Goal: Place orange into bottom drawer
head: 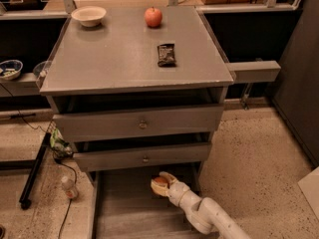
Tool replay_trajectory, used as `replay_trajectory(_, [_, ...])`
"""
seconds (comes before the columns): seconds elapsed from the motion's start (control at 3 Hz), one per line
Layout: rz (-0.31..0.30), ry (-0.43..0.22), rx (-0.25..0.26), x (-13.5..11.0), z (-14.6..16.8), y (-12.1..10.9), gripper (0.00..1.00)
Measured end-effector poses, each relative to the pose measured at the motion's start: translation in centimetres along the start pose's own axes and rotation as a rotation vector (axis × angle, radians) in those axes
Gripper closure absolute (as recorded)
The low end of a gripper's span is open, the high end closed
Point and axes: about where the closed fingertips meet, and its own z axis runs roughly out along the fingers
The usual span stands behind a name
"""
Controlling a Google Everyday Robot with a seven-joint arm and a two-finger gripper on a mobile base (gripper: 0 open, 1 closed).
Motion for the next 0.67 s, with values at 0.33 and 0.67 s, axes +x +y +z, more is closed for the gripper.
replay_trajectory(0.33, [0.008,-0.002,0.004,0.3,-0.1,0.0,1.00])
replay_trajectory(0.67, [0.034,-0.006,0.016,1.4,-0.6,0.0,1.00])
